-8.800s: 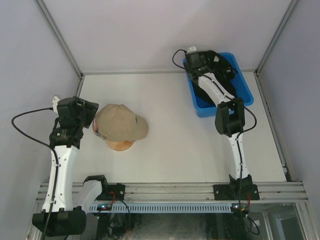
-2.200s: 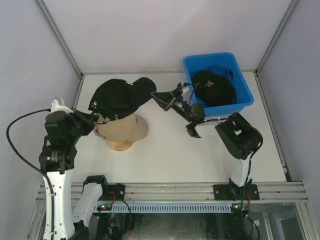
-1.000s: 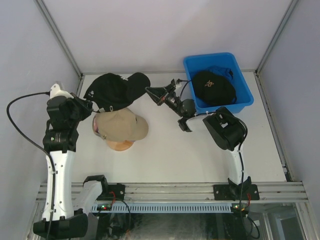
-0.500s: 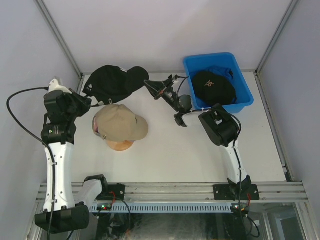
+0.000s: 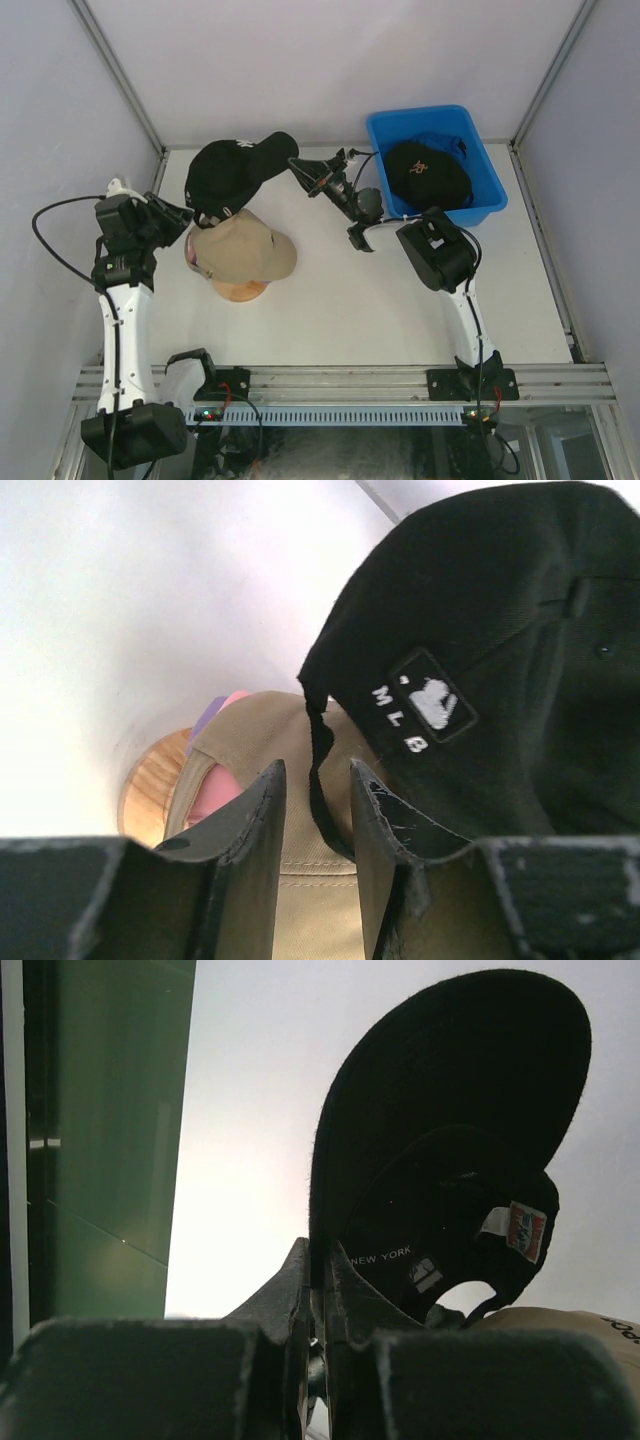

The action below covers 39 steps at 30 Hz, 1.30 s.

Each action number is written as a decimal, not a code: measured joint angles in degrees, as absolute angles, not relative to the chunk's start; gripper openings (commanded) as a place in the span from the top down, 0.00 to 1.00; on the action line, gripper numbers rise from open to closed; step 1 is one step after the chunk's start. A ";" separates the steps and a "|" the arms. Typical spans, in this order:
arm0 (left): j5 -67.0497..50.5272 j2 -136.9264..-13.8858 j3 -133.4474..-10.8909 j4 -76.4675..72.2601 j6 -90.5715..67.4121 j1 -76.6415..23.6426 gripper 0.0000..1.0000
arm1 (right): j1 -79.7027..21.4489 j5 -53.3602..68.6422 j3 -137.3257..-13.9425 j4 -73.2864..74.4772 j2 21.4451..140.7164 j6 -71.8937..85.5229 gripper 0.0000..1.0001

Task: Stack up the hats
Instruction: Stack the hat on the hat.

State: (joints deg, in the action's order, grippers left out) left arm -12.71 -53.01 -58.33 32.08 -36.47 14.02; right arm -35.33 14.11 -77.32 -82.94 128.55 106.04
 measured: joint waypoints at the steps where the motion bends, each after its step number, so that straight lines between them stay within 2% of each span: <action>1: -12.86 -52.93 -57.69 32.01 -36.80 14.28 0.64 | -35.40 14.02 -77.32 -82.94 128.55 106.15 1.00; 16: -14.57 -52.71 -56.55 31.03 -43.38 16.64 0.54 | -39.66 11.20 -77.95 -82.94 128.60 110.39 1.00; 18: -15.35 -52.62 -56.34 30.22 -44.97 17.12 0.56 | -39.99 10.96 -77.60 -82.96 128.60 110.50 1.00; 22: -16.45 -52.07 -55.70 28.84 -48.45 17.78 0.68 | -40.16 10.66 -77.03 -82.94 128.60 110.85 1.00; 26: -17.28 -51.13 -55.68 28.12 -51.40 17.85 0.70 | -39.99 10.33 -77.03 -82.94 128.60 111.02 1.00; 39: -18.35 -47.16 -54.61 32.93 -57.01 17.89 0.53 | -39.13 9.23 -78.54 -82.94 128.60 112.03 1.00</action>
